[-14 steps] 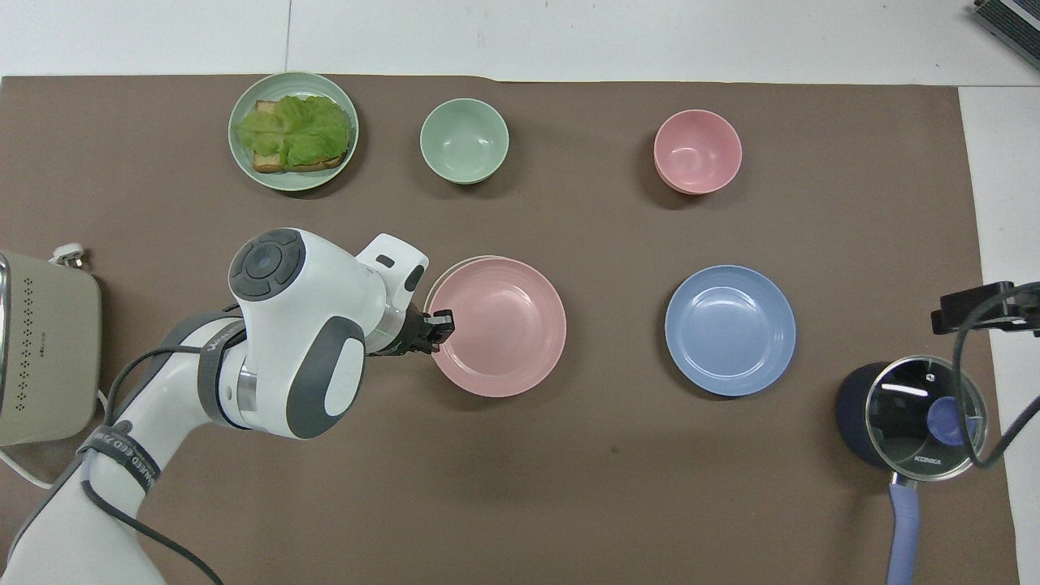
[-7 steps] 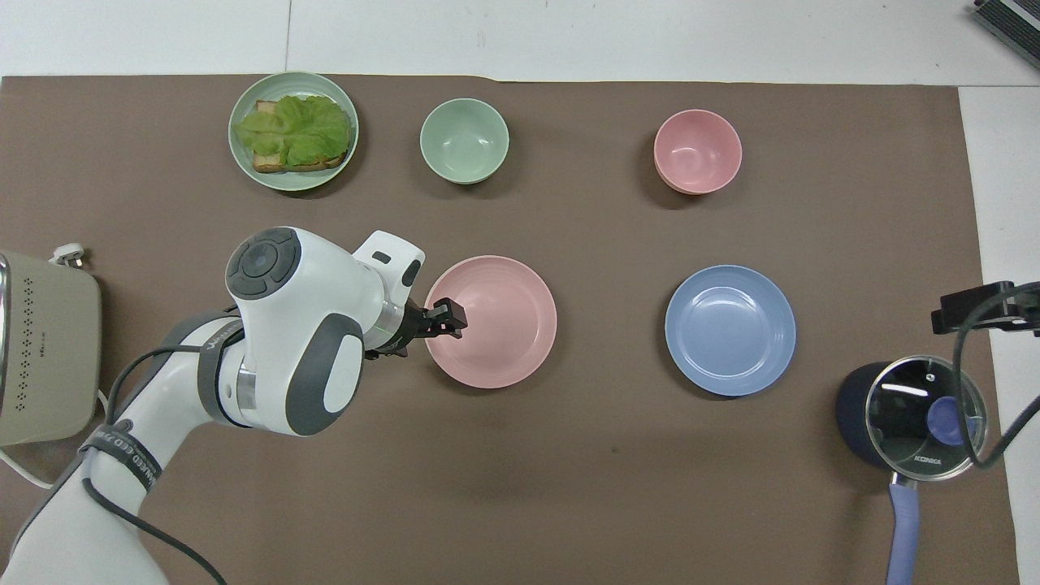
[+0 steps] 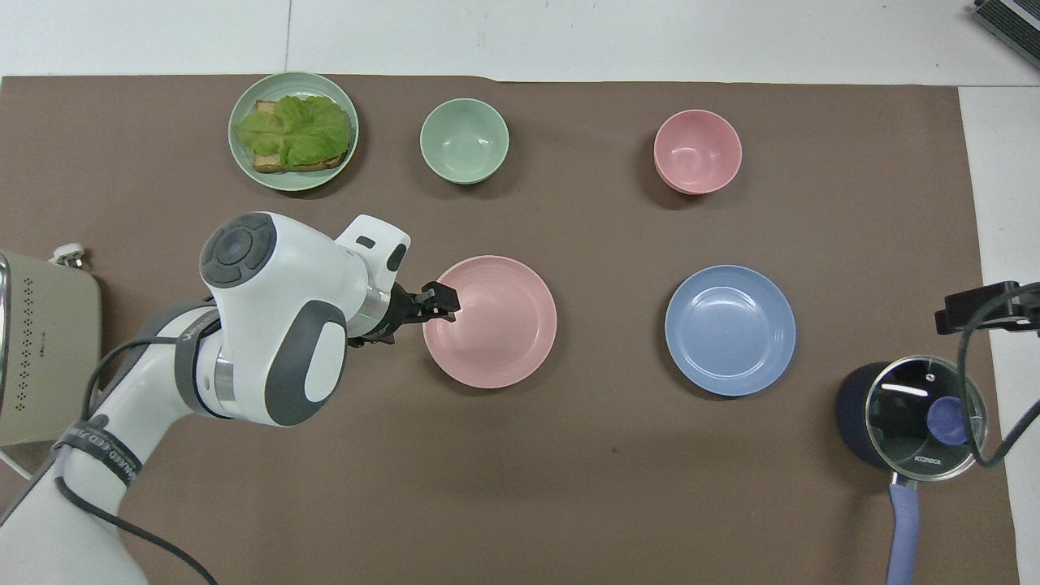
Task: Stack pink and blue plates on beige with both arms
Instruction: 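Open the left gripper to release the pink plate, then withdraw the left gripper while the right gripper reaches the blue plate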
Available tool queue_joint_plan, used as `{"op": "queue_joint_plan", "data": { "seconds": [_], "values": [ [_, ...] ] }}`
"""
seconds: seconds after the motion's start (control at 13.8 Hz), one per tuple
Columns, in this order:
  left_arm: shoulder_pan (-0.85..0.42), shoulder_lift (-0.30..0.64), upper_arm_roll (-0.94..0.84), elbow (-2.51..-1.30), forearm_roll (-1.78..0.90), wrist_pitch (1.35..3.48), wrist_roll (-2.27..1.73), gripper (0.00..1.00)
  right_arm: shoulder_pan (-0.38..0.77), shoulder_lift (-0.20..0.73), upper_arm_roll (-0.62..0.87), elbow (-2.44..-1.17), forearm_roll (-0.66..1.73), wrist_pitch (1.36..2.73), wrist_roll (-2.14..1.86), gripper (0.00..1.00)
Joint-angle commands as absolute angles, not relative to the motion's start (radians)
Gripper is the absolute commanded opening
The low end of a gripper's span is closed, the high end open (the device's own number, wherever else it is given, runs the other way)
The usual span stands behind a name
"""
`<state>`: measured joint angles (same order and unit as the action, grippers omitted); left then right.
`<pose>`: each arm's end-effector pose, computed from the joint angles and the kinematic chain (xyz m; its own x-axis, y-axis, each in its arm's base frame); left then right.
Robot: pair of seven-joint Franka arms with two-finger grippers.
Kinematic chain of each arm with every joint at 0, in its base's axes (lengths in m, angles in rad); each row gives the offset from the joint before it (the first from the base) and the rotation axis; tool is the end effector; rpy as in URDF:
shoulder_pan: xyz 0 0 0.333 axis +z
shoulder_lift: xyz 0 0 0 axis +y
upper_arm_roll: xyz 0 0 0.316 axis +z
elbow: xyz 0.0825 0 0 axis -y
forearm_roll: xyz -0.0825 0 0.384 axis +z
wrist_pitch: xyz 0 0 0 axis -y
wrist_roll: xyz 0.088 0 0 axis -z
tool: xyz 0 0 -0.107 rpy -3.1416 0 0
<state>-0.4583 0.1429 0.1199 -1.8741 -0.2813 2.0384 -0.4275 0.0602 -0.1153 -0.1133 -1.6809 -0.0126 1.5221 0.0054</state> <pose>0.5597 -0.2161 0.4400 0.9757 0.2002 -0.0893 0.2152 -0.9522 0.2166 0.5117 -0.0321 0.6298 0.9974 -0.0577 -0.0442 -0.0578 -0.9983 -0.0002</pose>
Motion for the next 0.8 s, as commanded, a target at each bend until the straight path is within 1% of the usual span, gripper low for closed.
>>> {"op": "queue_joint_plan", "data": {
  "seconds": [0.0,0.07,0.14,0.29,0.43,0.58,0.72],
  "values": [
    [-0.387,0.132,0.12,-1.777,-0.192,1.927,-0.362,1.0,0.058,-0.152,-0.113,-1.741,0.014,1.56,-0.02,1.0],
    [-0.359,0.135,0.121,-1.729,-0.183,1.869,-0.312,1.0,0.054,-0.147,-0.114,-1.765,0.014,1.595,-0.02,1.0],
    [-0.324,0.137,0.121,-1.692,-0.18,1.823,-0.275,1.0,0.048,-0.144,-0.114,-1.802,0.014,1.658,-0.021,1.0],
    [-0.253,0.13,0.123,-1.664,-0.137,1.775,-0.18,1.0,0.048,-0.114,-0.114,-1.868,0.014,1.774,-0.046,1.0],
    [-0.215,0.127,0.123,-1.629,-0.109,1.731,-0.15,1.0,0.052,-0.042,-0.112,-1.878,0.014,1.837,-0.049,1.0],
    [-0.192,0.129,0.123,-1.602,-0.052,1.709,-0.1,1.0,0.052,0.041,-0.112,-1.893,0.015,1.935,-0.063,1.0],
    [-0.155,0.127,0.124,-1.586,-0.049,1.694,-0.045,1.0,0.057,0.072,-0.11,-1.958,0.015,2.044,-0.069,1.0]
  ]
}}
